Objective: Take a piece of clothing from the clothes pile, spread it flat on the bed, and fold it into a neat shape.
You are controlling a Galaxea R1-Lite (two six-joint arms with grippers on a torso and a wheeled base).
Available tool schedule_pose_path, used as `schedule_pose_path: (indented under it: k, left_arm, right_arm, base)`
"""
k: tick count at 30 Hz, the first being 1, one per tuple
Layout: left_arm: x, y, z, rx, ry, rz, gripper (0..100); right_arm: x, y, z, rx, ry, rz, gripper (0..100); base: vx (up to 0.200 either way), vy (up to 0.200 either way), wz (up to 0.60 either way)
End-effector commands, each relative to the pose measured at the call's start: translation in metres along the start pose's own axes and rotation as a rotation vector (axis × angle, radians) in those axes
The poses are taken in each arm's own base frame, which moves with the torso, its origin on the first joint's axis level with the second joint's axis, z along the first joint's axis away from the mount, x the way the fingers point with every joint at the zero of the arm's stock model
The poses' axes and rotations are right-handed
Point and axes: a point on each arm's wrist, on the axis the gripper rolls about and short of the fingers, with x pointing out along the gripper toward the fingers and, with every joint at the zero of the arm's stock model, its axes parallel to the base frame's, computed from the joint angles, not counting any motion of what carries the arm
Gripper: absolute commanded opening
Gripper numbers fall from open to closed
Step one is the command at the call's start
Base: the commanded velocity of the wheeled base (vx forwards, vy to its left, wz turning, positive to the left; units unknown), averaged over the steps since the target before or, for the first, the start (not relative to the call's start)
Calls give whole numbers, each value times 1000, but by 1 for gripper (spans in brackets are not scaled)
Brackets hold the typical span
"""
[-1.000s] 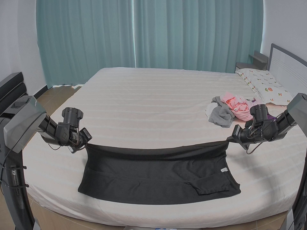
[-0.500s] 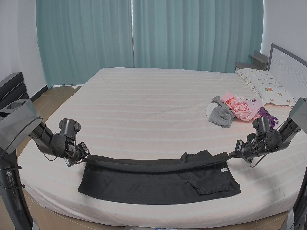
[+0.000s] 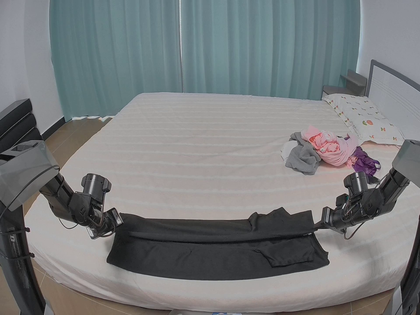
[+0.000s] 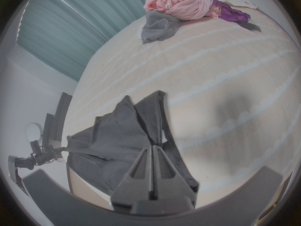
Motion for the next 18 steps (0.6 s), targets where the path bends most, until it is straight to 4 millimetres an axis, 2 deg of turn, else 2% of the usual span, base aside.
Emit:
schedule_pose_path:
  k: [1,4,5,7,8,14,18]
  left_arm:
    - [0,4,-5,10,15,12,0]
    - [0,4,-7,12,22,16,0]
    - [0,5,-7,12,24,18,100]
    - [-1,3,-10,21,29,15,100]
    - [-1,3,-10,21,30,14,100]
    - [-13,-6,4,4,-26,-38,100]
    - [-10,-18,21,-11,-71,-77,100]
  right_arm:
    - [5,-5,-8,-4,27,-31,0]
    - [7,-5,-9,-4,33,-36,0]
    - [7,-5,-9,-4,33,-36,0]
    - [10,-5,-12,-5,45,-38,0]
    - [9,-3,-11,-9,37,-34,100]
    - [-1,-2,4,12,-47,-2,100]
    - [4,-2,9,42,-102,20,100]
  base:
    - [0,0,0]
    - [0,0,0]
    - [0,0,0]
    - [0,0,0]
    - [0,0,0]
    - [0,0,0]
    - [0,0,0]
